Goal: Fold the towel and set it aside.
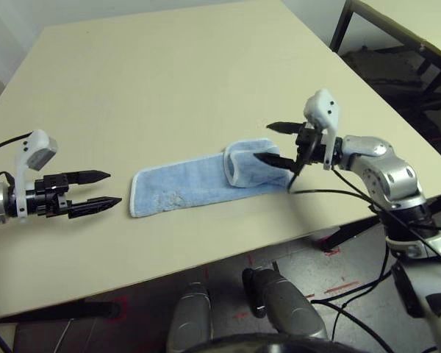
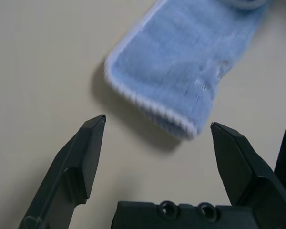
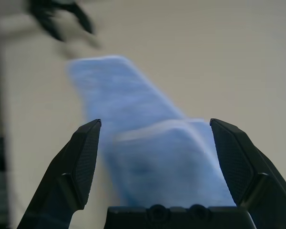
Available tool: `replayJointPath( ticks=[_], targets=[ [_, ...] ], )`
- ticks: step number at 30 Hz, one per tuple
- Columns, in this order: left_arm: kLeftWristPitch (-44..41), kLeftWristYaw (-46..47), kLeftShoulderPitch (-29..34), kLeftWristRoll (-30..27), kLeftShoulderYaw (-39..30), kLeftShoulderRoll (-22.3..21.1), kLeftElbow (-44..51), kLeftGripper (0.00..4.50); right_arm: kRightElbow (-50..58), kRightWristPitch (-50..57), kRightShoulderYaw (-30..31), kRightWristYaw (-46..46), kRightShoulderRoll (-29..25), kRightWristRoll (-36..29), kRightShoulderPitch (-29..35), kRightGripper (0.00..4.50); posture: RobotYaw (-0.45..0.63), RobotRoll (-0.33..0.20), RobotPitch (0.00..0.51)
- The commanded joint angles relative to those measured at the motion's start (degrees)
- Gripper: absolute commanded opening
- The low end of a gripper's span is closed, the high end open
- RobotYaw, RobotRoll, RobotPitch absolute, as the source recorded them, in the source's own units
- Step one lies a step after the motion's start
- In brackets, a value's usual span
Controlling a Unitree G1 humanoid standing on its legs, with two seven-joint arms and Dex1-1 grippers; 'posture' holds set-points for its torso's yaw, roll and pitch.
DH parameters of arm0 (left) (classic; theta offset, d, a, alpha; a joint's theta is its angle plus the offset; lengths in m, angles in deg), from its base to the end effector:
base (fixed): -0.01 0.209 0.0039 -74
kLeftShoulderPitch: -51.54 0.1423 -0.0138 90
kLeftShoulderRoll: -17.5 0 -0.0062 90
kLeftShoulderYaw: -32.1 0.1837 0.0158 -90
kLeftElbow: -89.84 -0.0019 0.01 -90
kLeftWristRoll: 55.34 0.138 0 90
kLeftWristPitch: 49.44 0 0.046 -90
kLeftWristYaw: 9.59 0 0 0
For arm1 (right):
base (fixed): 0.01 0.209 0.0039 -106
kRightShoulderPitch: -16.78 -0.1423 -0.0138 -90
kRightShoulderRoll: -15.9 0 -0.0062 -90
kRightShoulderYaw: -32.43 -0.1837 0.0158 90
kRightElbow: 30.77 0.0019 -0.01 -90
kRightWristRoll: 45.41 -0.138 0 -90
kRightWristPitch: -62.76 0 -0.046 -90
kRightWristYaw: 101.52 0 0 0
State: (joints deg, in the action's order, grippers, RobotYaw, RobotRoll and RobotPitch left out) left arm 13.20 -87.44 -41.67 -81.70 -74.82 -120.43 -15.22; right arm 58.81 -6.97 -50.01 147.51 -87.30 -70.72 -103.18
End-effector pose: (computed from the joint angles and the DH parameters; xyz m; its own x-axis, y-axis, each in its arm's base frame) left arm 0.1873 0.3924 0.1776 0.5481 -0.6178 -0.5639 0.6993 0.7083 -0.0963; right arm 0.2839 -0.1863 0.1622 0.1558 0.9815 -0.1112 -0.9825 0.1423 -0.1206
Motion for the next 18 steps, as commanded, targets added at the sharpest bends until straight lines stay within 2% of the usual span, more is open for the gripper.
replayJointPath(
  ticks=[1, 3, 7, 12, 18],
  targets=[
    [-1.2, 3.7, 2.4, 3.1, 1.6, 0.0, 2.6, 4.50, -0.3, -4.0, -2.3, 7.1, -1.3, -3.8, 1.9, 4.47, -0.11, 0.000, 0.144],
    [-7.8, 5.4, 3.5, 2.2, 2.2, -0.5, 5.3, 4.50, -0.3, -6.6, -2.5, 11.2, -2.4, -4.5, 2.8, 4.47, -0.11, 0.000, 0.143],
    [-29.0, 8.7, 2.8, -2.6, 3.5, -1.4, 8.8, 4.50, 0.6, -11.8, -1.7, 17.5, -4.1, -4.4, 4.0, 4.47, -0.11, 0.000, 0.142],
    [-51.1, 12.3, -5.0, -9.8, 1.4, 1.2, 4.8, 4.50, 2.1, -15.3, -0.9, 20.9, -4.8, -3.8, 4.2, 4.47, -0.12, 0.000, 0.144],
    [-60.5, 15.4, -12.6, -13.6, -2.5, 5.1, -3.9, 4.50, 4.2, -14.9, -0.9, 22.4, -6.5, -4.4, 4.3, 4.47, -0.12, 0.000, 0.146]
  ],
)
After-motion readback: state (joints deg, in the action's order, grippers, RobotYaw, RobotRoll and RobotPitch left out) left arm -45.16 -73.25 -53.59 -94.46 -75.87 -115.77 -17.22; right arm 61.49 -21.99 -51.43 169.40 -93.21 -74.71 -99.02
